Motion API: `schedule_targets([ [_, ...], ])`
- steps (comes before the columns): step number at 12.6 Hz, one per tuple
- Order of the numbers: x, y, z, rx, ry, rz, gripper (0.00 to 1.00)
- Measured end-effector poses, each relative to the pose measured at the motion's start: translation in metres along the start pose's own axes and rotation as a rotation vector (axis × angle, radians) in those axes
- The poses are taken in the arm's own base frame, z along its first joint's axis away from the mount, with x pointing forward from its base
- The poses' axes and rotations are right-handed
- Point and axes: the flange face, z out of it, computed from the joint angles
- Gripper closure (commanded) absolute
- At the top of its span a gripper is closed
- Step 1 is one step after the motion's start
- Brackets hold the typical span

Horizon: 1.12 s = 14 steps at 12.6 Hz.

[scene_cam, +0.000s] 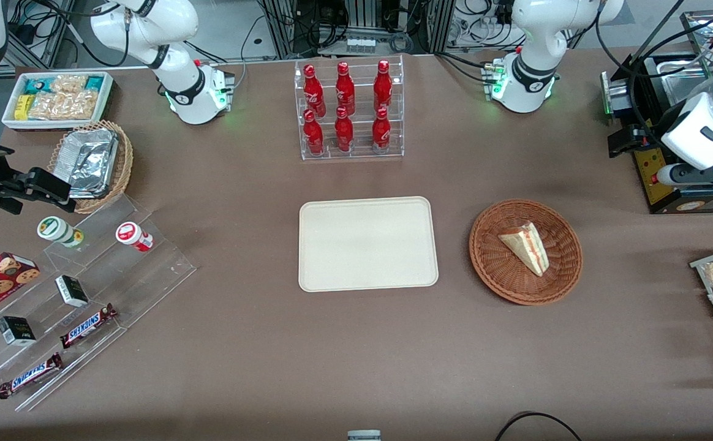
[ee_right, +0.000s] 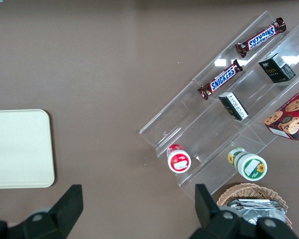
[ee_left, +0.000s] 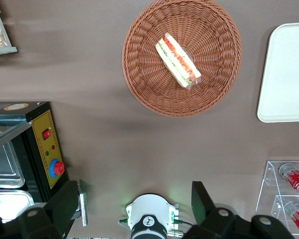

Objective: Place sandwich from basket to tray
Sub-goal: 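Move the left gripper over the sandwich in the wicker basket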

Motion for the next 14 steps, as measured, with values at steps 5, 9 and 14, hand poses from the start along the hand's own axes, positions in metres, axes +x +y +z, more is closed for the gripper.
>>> schedule_targets([
  [5, 0.01, 0.007, 0.018, 0.003, -0.04, 0.015, 0.0],
  [9, 0.034, 0.033, 0.073, 0.01, -0.071, 0.061, 0.0],
  [14, 0.05, 0.051, 0.15, 0.011, -0.022, 0.089, 0.0],
])
